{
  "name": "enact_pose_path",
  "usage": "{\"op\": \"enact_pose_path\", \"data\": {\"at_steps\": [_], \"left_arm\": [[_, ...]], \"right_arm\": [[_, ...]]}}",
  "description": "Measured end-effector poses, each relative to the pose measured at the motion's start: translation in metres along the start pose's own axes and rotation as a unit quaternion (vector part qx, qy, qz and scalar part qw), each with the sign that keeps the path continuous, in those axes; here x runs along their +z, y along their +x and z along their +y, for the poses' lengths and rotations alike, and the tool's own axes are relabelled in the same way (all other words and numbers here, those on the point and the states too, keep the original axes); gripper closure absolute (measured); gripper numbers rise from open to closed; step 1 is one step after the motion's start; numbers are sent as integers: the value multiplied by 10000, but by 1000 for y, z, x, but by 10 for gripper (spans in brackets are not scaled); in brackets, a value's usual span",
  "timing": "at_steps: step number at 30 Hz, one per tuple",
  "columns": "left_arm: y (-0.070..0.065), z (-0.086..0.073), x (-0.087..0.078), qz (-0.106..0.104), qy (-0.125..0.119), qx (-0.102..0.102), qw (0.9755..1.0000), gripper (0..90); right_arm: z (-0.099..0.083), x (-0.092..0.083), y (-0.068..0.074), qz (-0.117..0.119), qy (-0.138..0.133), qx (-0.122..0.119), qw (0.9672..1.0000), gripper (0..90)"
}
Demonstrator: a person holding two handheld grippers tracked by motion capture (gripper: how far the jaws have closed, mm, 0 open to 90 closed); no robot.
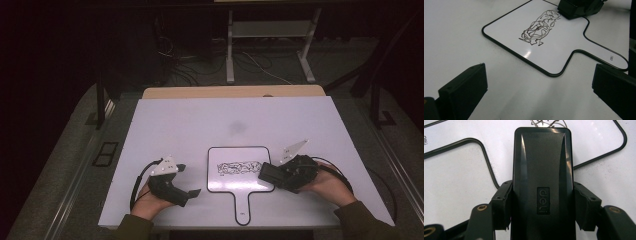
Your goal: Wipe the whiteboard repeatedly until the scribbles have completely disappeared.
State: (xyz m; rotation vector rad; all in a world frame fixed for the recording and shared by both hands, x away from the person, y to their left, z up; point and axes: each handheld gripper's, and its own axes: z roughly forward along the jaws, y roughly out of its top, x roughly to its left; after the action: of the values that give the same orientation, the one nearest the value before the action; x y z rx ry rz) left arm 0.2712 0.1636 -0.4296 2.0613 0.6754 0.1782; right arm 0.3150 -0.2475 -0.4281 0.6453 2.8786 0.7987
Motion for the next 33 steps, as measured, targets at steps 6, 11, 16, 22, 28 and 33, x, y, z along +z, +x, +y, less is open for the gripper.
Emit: {"op": "enact_pose_path", "data": {"at_steps": [6, 11, 16, 22, 28, 33], "left_arm": [[0, 0, 0, -10, 0, -1, 10000, 0], [0, 0, 0, -34, 4, 5, 10000, 0], [0, -1, 1, -53, -2, 26, 10000, 0], [0, -1, 1, -69, -19, 22, 10000, 0], [0, -1, 2, -55, -10, 34, 10000, 0], [0, -1, 2, -67, -10, 32, 10000, 0]], "right_arm": [[0, -2, -2, 49, -15, 118, 9999, 388], [1, -5, -2, 49, -51, 186, 9998, 388], [2, -10, -4, 6, -129, 240, 9996, 388], [4, -14, -5, -25, -187, 333, 9993, 388], [10, -18, -8, -64, -267, 359, 9990, 388], [18, -18, -9, -16, -312, 492, 9983, 388]]}}
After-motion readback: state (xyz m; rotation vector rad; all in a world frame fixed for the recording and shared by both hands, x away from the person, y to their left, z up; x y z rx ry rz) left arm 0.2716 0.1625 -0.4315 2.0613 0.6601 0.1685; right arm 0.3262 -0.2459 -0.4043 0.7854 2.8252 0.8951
